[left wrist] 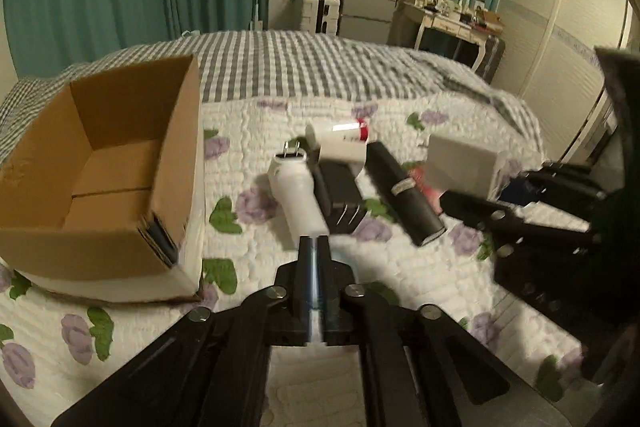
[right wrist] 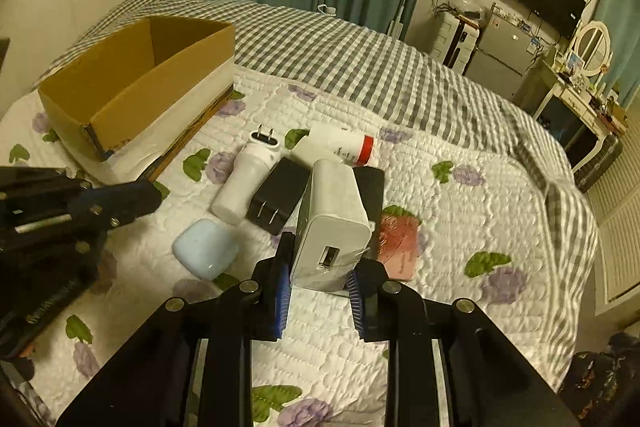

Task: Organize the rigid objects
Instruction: 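Grasp the light blue earbud case with the left gripper while the right gripper grasps the white square charger, then carry both items over the cardboard box and open both grippers to drop them in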

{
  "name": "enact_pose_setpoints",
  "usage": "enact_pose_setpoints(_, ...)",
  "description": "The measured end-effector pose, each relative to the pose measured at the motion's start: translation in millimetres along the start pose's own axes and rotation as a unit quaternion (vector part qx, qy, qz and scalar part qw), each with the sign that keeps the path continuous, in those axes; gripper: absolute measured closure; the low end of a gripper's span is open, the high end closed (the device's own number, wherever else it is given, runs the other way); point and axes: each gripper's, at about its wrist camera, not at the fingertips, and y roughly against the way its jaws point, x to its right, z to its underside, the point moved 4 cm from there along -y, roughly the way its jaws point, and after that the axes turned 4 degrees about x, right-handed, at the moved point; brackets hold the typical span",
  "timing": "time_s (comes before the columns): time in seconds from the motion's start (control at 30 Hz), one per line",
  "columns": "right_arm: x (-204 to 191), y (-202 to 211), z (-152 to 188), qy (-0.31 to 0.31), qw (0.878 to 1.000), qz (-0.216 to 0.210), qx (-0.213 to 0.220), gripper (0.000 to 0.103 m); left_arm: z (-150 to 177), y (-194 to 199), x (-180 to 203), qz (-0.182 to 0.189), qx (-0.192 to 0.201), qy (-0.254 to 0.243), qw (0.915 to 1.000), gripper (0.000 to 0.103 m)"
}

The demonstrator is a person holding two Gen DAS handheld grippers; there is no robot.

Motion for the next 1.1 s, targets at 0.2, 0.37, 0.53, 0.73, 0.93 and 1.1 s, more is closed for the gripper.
enact_pose_setpoints(0.2, 3, -19, 17, -0.003, 1.0, -0.004, -0.013, 0.079, 16, -29, 9, -0.004, -0.029, -0.01, 0.9995, 0.049)
enact_pose_setpoints(0.37, 14, -31, 23, -0.021, 0.999, -0.018, -0.015, 0.079, 26, -63, 14, 0.001, -0.071, -0.007, 0.9974, 0.049)
enact_pose_setpoints(0.53, 21, -34, 24, -0.036, 0.999, -0.03, -0.011, 0.079, 29, -74, 14, -0.011, -0.074, -0.016, 0.9971, 0.051)
enact_pose_setpoints(0.73, 21, -21, 19, -0.038, 0.999, -0.029, 0.003, 0.079, 13, -47, 13, -0.012, -0.044, -0.012, 0.9989, 0.052)
enact_pose_setpoints(0.93, 15, 23, -12, -0.033, 0.998, -0.022, 0.039, 0.079, -32, 20, 8, 0.0, 0.03, -0.014, 0.9994, 0.052)
enact_pose_setpoints(1.1, -13, 60, -60, -0.009, 0.997, -0.023, 0.079, 0.079, -73, 74, -27, -0.015, 0.081, -0.02, 0.9964, 0.052)
